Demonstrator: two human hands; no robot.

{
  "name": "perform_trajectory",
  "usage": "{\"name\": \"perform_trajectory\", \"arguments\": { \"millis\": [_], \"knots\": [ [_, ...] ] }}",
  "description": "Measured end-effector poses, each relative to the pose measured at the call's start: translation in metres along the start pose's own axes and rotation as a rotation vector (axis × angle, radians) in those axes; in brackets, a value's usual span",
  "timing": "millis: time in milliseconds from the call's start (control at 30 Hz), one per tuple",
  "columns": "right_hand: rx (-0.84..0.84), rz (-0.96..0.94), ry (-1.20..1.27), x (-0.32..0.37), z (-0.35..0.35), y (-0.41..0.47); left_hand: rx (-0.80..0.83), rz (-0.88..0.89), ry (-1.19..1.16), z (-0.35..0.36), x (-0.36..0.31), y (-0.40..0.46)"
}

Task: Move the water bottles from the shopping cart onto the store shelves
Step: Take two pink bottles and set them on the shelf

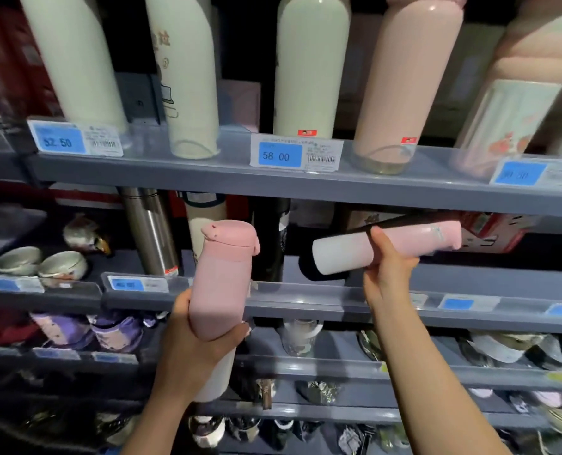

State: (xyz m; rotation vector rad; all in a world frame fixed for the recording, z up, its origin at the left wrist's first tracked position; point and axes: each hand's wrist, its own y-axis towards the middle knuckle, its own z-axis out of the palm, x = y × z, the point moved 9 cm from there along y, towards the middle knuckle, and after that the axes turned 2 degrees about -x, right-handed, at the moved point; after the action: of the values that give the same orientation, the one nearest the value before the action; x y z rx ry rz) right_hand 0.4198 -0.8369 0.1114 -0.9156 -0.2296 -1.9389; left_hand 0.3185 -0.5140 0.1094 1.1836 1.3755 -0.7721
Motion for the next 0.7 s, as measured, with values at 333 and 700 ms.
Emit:
{"name": "perform_trajectory", "arguments": {
  "millis": [333,700],
  "knots": [
    [0.162,-0.057,-0.501,-0.024,0.024,0.01,-0.031,-0.051,0.017,0.007,0.01,-0.003],
    [0.34,-0.298,-1.06,-0.024,0.051,-0.007,-0.04,-0.055,0.03,0.018,0.012,-0.014]
  ]
}}
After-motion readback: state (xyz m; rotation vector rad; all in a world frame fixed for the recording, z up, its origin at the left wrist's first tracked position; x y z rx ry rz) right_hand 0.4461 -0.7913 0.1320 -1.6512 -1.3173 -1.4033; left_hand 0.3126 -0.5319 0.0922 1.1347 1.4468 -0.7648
